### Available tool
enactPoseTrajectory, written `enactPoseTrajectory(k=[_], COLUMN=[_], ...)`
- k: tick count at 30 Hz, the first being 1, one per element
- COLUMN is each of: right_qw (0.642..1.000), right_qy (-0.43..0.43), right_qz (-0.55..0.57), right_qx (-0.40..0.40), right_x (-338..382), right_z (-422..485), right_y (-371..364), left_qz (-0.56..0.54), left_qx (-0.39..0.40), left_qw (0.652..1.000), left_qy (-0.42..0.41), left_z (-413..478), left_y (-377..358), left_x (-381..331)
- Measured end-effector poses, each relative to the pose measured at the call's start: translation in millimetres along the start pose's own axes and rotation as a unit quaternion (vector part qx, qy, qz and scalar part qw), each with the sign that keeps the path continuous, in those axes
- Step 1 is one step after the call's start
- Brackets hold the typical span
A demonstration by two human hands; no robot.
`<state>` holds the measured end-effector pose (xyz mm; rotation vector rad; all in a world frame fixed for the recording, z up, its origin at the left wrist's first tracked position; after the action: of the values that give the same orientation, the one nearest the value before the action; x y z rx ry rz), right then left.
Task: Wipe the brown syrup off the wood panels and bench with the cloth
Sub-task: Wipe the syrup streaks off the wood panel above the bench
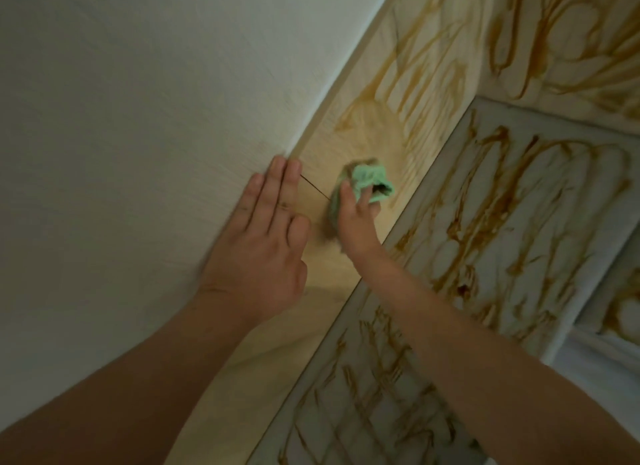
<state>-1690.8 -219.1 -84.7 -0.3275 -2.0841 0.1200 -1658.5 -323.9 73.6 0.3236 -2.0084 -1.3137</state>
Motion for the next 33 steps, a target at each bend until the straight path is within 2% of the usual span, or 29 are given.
enactPoseTrajectory(k=[2,4,7,10,13,16,18,22,25,29,31,33], right_qw=[0.991,0.989,0.993,0.991,0.996,0.998,0.992,0.985,0.988,0.993,0.989,0.992], right_qy=[0.125,0.126,0.064,-0.006,-0.029,0.032,0.093,0.132,0.079,0.059,0.116,0.076], right_qz=[-0.049,-0.047,0.017,0.082,0.057,-0.042,-0.076,-0.083,-0.043,0.004,-0.076,-0.098], right_qx=[-0.008,-0.053,-0.097,-0.101,-0.064,0.014,0.030,-0.078,-0.125,-0.101,-0.052,0.001], right_x=[39.3,81.1,117.5,103.5,61.6,25.3,27.9,102.1,124.2,92.6,60.6,38.2], right_z=[-3.5,14.5,57.9,80.7,56.5,-0.2,-13.4,28.6,64.7,40.7,2.0,-20.1], right_y=[-1.4,17.4,72.7,95.9,65.7,16.9,1.5,40.6,79.9,54.5,19.4,5.5], left_qz=[-0.007,-0.014,-0.009,0.000,0.005,-0.009,-0.015,-0.007,-0.001,-0.005,-0.012,-0.012], left_qx=[0.003,0.003,0.006,0.012,0.015,-0.004,-0.006,0.007,0.009,0.002,-0.006,-0.007], left_qw=[1.000,1.000,1.000,1.000,1.000,1.000,1.000,1.000,1.000,1.000,1.000,1.000], left_qy=[-0.001,-0.004,-0.003,0.000,0.004,0.002,0.000,0.005,0.005,0.005,0.003,0.004], left_z=[-0.3,-0.4,-0.3,0.1,-0.3,0.0,0.2,0.7,0.6,-0.5,-1.2,-1.3], left_y=[0.7,2.4,2.9,1.8,0.7,2.6,2.8,1.3,-0.4,-2.7,-0.9,2.7], left_x=[0.5,-0.3,-0.7,-0.2,-0.4,-1.0,-0.9,-0.8,-0.3,0.2,0.8,0.5])
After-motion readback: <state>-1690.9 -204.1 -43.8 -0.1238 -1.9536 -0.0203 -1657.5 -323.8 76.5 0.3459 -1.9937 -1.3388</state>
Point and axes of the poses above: each hand's wrist, its own z-axis towards the middle knuckle, its own y-axis out of the back of the hand, x = y × z, the point moved 4 cm from there along z, towards the middle knuckle, and after that the axes turned 10 degrees about x, right-handed, at the moved point
